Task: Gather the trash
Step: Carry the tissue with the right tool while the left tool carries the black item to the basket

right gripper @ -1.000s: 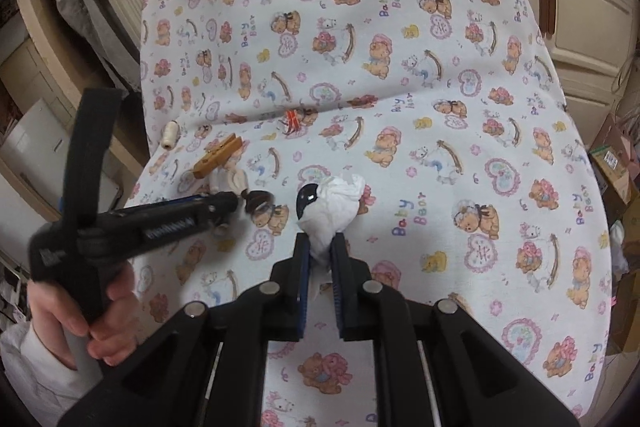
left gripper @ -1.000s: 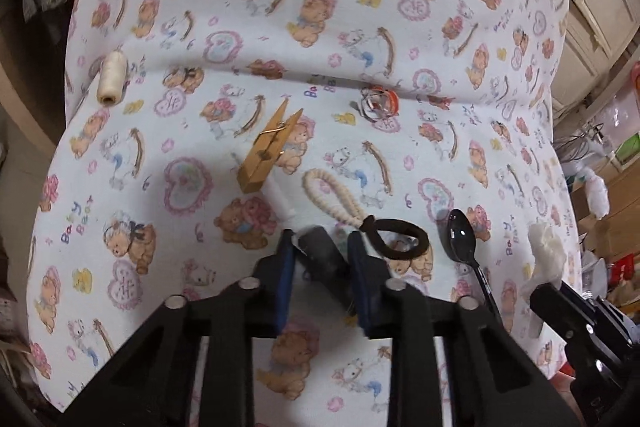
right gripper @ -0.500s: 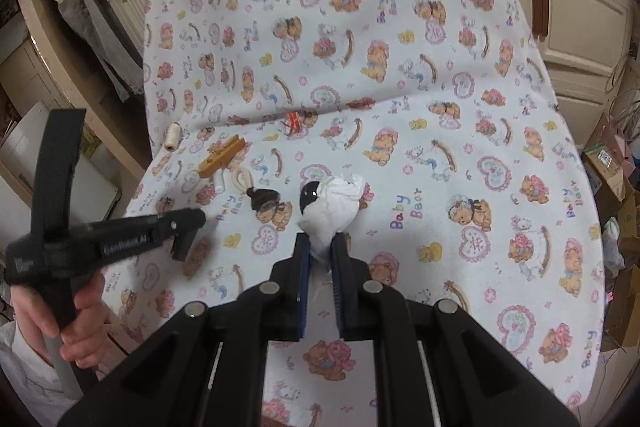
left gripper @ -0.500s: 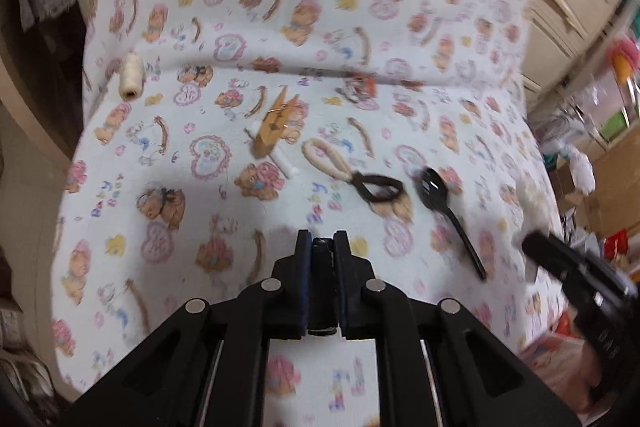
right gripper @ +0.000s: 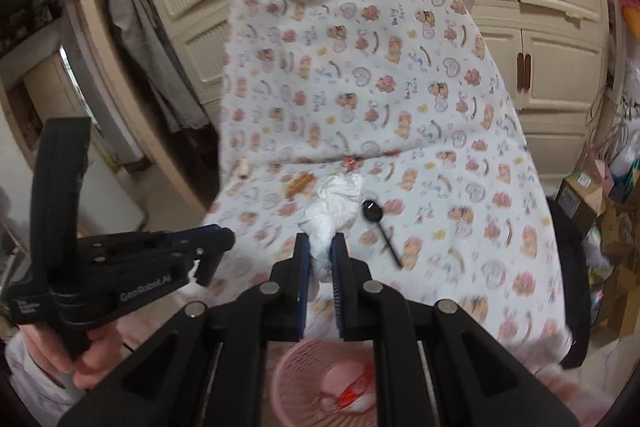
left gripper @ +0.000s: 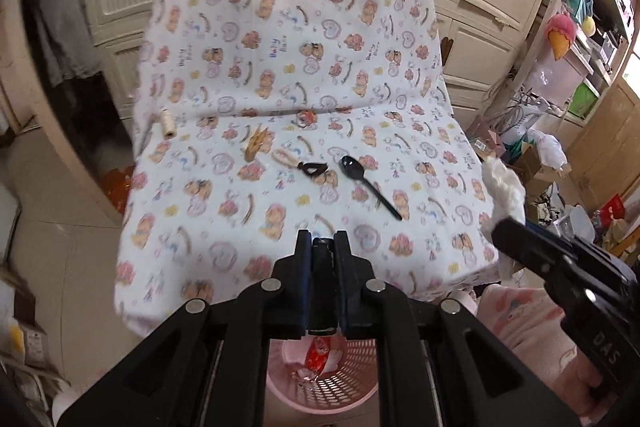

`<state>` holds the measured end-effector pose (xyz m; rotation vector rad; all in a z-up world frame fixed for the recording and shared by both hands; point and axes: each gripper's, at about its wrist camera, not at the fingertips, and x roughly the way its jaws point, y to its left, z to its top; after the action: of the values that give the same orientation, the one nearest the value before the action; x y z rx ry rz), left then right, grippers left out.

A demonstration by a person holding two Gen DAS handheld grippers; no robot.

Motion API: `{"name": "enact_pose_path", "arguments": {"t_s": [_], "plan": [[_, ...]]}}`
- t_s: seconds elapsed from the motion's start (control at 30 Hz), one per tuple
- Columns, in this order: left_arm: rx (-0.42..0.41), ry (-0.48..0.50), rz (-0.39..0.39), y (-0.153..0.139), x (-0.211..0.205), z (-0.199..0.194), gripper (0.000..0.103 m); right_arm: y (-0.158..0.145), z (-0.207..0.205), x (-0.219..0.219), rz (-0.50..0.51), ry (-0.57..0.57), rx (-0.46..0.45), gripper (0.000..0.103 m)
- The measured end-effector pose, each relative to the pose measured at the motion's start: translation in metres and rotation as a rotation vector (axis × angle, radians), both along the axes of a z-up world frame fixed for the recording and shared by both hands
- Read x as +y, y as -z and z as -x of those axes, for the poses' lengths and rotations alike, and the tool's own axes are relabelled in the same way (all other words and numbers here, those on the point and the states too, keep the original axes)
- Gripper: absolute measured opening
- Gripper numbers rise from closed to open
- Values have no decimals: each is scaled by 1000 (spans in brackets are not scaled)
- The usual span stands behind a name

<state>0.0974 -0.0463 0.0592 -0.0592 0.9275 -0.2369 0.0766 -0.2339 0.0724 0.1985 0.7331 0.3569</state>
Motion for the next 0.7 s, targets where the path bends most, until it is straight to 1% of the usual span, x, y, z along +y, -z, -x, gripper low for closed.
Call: {"name": "enact_pose_path", "arguments": {"t_s": [0.03, 0.1, 0.17, 0.23, 0.3, 0.37, 0.43, 0.53, 0.63, 0.7], "plan": [[-1, -8, 0, 2, 1, 7, 10, 0, 9, 2, -8, -1, 1, 11], [6, 3, 27, 11, 2, 17, 10, 3, 29, 7, -12, -7, -9, 11], [19, -2, 68, 29, 3, 21, 10, 12, 43, 14, 3, -18, -19, 11], [49, -9, 93, 49, 4, 22, 10, 25, 46, 18, 14, -20, -6, 11], [88, -8, 88, 68, 4, 22, 10, 42, 45, 19, 16, -16, 54, 11], [131, -14, 75, 84, 4, 20, 10, 55, 45, 17, 2, -19, 88, 11], [172, -24, 83, 95, 5, 16, 10, 64, 44, 20, 22, -37, 105, 11], [222, -24, 82, 107, 7, 12, 11, 84, 39, 31, 56, -80, 156, 11], [301, -24, 63, 126, 9, 9, 11, 106, 31, 35, 49, -105, 233, 11], [366, -27, 54, 144, 10, 7, 11, 123, 26, 36, 52, -114, 289, 11]]}}
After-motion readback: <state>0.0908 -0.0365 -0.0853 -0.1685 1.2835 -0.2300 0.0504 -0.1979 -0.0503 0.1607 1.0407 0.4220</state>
